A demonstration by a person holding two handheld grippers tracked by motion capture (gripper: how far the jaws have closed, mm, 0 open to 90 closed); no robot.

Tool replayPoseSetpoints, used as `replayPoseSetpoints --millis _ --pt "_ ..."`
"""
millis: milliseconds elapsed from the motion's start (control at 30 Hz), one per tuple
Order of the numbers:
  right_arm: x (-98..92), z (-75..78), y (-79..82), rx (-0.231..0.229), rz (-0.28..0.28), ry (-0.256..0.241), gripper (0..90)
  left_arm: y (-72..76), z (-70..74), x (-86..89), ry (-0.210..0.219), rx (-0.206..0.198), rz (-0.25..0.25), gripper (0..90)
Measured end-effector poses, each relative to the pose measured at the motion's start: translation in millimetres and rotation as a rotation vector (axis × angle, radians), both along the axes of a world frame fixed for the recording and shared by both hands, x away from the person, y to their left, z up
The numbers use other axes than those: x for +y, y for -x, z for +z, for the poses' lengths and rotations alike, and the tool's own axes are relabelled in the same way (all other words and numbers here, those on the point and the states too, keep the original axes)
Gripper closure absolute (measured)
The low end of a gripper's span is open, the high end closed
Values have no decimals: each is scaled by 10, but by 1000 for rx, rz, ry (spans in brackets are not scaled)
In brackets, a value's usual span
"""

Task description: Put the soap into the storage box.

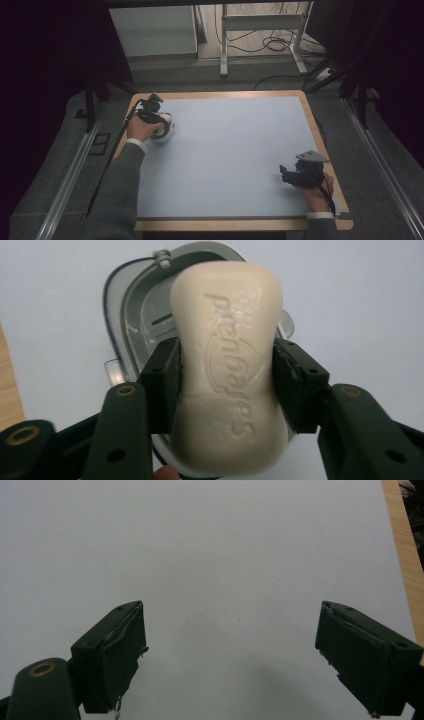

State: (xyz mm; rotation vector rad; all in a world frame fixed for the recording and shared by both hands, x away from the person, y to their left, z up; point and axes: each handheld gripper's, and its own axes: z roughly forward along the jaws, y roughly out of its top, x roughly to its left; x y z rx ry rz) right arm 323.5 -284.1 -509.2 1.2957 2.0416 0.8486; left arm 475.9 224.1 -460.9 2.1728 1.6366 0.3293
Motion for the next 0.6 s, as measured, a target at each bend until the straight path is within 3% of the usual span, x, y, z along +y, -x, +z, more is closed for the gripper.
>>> replayPoseSetpoints --millis 233,600 --pt "2 3 3 -1 1 1 126 48 79 28 44 -46 -40 372" --pt "-21 1 9 -2 -6 -1 126 157 168 -31 84 -82 -90 340"
